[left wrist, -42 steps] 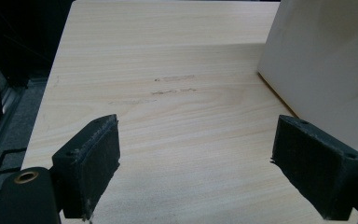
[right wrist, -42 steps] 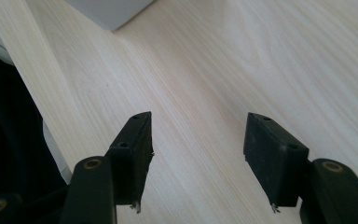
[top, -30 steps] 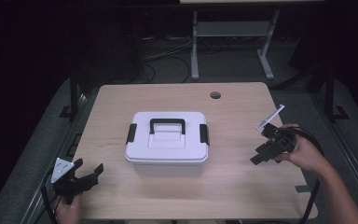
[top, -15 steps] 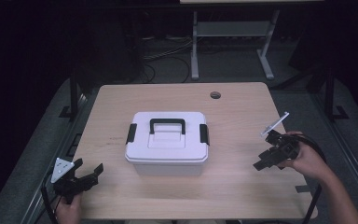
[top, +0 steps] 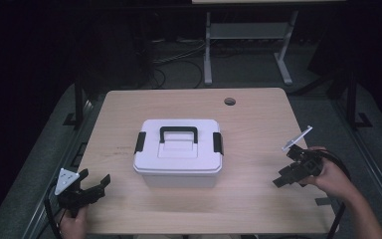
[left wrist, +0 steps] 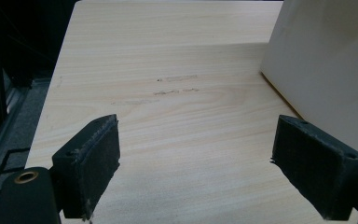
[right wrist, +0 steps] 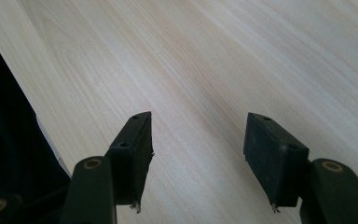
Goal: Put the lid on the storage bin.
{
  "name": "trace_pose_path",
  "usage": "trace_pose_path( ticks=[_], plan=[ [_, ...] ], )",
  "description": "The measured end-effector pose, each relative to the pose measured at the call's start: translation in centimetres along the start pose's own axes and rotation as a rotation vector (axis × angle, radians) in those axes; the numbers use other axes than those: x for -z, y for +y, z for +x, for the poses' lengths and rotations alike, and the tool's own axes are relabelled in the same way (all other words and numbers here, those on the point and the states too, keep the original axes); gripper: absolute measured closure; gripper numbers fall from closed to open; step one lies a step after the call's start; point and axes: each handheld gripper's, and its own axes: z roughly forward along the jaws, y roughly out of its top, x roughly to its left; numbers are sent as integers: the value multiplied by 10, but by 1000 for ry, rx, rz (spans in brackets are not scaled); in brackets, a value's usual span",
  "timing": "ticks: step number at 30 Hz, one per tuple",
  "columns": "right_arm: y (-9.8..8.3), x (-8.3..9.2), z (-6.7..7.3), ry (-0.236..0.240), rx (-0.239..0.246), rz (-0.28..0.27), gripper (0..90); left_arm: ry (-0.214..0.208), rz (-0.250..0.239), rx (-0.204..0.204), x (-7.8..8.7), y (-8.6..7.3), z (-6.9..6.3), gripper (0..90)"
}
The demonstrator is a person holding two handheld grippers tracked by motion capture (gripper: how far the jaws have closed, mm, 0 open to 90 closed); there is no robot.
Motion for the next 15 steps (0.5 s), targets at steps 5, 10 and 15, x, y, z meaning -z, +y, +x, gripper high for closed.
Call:
trace_pose_path(
  ticks=[5,10,15],
  plan=[
    [-4,-1,0,3,-5,-7,415,-1,5,-1,0,0,0,140],
    [-10,-2,1,8,-10,-9,415,-1,3,-6,-1,0,-1,140],
    [-14,-2,2,7,-10,-13,414,1,3,-5,-1,0,-2,140]
  ],
)
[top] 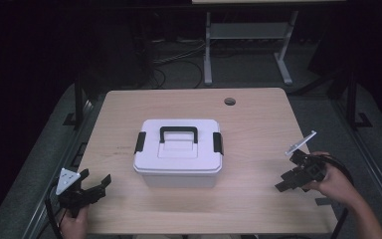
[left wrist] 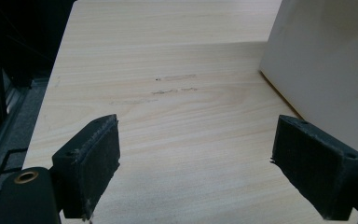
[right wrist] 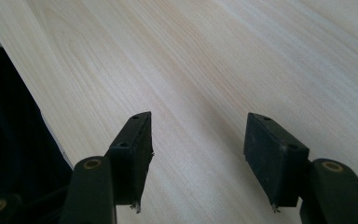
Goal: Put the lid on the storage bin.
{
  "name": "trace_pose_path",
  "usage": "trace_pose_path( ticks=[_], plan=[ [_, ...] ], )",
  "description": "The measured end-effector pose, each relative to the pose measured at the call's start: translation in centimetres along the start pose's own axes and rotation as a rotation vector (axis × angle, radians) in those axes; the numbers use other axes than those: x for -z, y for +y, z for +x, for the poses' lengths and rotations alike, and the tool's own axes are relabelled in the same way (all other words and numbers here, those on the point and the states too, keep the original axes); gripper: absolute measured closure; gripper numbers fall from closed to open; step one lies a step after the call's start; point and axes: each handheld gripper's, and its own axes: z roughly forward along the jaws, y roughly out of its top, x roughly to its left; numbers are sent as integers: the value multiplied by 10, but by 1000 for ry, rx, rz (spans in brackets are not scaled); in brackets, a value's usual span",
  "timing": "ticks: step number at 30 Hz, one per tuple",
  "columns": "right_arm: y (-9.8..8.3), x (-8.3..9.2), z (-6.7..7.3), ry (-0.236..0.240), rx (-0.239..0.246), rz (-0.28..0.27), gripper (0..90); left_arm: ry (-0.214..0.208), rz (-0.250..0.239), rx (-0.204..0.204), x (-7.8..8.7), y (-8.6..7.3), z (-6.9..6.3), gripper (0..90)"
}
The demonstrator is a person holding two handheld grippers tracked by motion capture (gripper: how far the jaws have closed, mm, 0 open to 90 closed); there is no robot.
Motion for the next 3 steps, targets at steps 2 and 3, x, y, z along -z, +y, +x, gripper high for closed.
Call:
trace_pose_path(
  ticks=[2,3],
  plan=[
    [-1,0,1,-1,3,-4,413,2,-2,-4,0,0,0,140],
    [-1,1,1,-1,8,-7,413,3,0,-5,0,0,0,140]
  ],
)
